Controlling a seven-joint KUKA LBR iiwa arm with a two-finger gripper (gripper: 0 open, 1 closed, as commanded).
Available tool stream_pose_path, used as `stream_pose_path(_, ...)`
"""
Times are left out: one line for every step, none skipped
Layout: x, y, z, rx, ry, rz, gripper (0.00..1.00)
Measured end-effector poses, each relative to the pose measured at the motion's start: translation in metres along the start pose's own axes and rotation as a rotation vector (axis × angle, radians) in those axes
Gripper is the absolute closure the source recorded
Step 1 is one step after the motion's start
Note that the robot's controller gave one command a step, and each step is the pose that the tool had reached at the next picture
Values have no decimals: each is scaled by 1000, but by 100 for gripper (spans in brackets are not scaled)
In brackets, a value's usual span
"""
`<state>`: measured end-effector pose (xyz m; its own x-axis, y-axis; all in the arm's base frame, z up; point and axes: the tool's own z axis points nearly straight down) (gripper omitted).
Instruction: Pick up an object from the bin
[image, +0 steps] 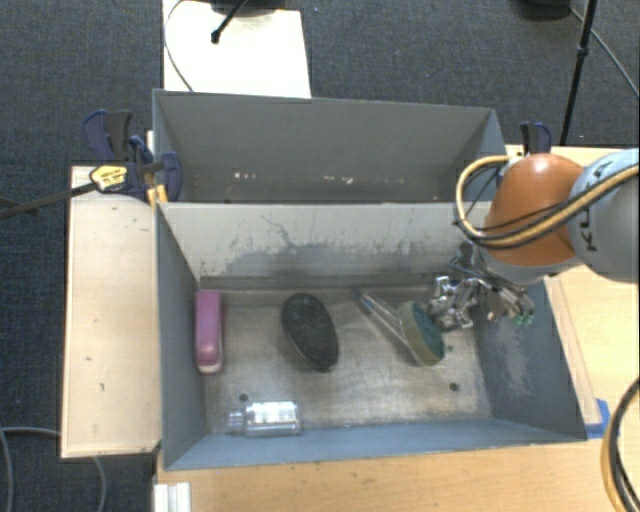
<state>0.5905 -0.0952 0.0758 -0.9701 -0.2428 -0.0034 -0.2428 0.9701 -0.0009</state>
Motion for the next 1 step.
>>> stream_pose_path(11, 30, -80, 0, -7, 150, 100)
